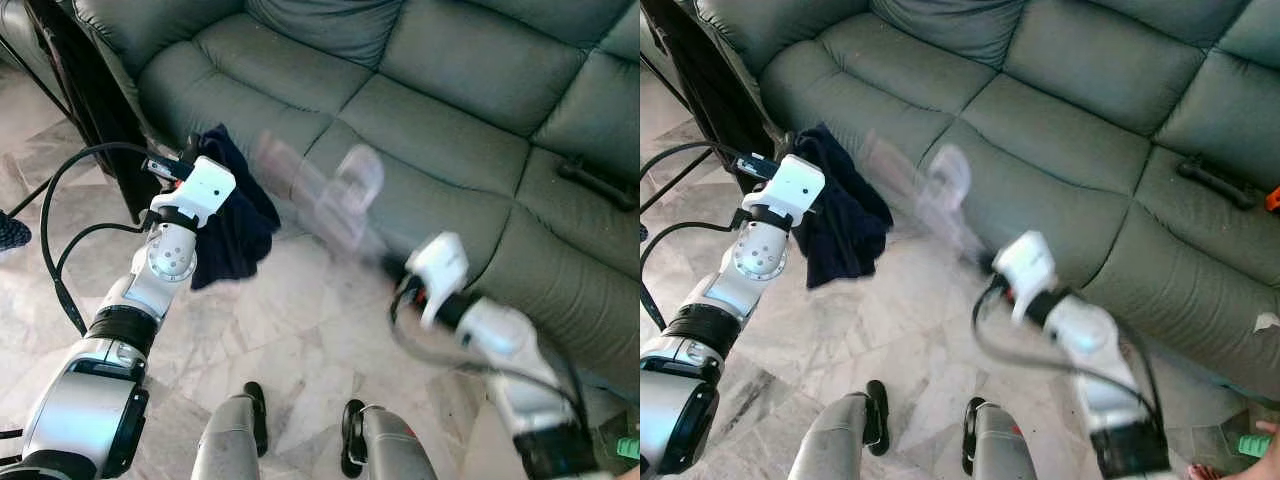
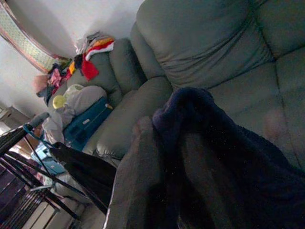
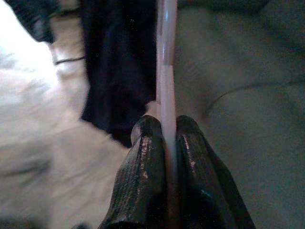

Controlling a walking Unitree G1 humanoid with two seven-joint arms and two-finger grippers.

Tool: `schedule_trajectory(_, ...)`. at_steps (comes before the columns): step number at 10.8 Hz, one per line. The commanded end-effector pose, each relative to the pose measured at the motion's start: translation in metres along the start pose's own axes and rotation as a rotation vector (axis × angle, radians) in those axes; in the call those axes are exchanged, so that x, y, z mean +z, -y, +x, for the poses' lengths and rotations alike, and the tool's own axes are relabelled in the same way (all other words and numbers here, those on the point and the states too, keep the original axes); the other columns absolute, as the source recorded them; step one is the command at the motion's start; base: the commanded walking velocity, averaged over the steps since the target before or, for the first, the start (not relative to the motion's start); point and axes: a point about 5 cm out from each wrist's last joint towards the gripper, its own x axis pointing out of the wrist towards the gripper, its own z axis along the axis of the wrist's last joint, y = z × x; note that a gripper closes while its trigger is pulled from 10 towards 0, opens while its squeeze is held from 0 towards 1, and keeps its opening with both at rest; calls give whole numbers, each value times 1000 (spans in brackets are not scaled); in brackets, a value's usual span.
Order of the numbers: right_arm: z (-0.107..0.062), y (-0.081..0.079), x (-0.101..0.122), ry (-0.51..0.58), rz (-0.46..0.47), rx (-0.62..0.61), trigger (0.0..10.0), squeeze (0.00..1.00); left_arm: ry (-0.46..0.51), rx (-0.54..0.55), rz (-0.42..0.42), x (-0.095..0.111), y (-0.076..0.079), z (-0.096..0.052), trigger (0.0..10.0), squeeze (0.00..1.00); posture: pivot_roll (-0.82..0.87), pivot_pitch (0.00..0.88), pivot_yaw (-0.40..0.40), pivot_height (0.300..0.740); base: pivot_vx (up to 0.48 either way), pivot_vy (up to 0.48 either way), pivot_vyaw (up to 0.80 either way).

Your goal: Hang hanger

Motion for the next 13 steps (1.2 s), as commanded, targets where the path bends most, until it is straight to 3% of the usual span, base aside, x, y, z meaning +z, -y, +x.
schedule_trajectory(1, -3, -12, -2, -26, 31, 101, 10000, 0, 36, 9, -7, 7, -1, 4, 10000, 0, -29, 212, -39, 740, 0, 0, 0)
schedule_trajectory(3, -9, -24, -12, -88, 38, 190, 10000, 0, 32, 11, -5, 5, -2, 3, 10000, 0, -28, 213, -40, 740, 0, 0, 0)
schedule_trajectory(7, -11, -3, -18, -139, -15, 90, 10000, 0, 151, -197, -120, 18, 13, -5, 10000, 0, -26, 212, -37, 740, 0, 0, 0)
schedule_trajectory(8, -11, 5, -18, -140, -6, 38, 10000, 0, 222, -242, -105, 25, 15, -9, 10000, 0, -22, 211, -37, 740, 0, 0, 0)
schedule_trajectory(10, -7, 33, -19, -54, 206, -200, 10000, 0, 398, -348, -168, 61, 19, -19, 10000, 0, -6, 215, -36, 740, 0, 0, 0)
schedule_trajectory(11, -4, 48, -9, 17, 250, -287, 10000, 0, 461, -422, -207, 79, 26, -28, 10000, 0, 3, 215, -40, 740, 0, 0, 0)
schedule_trajectory(12, -2, 63, -2, 47, 233, -376, 10000, 0, 487, -487, -204, 86, 34, -39, 10000, 0, 6, 215, -42, 740, 0, 0, 0)
schedule_trajectory(13, -3, 76, 3, 90, 268, -482, 10000, 0, 484, -484, -199, 82, 36, -44, 10000, 0, 10, 212, -44, 740, 0, 0, 0)
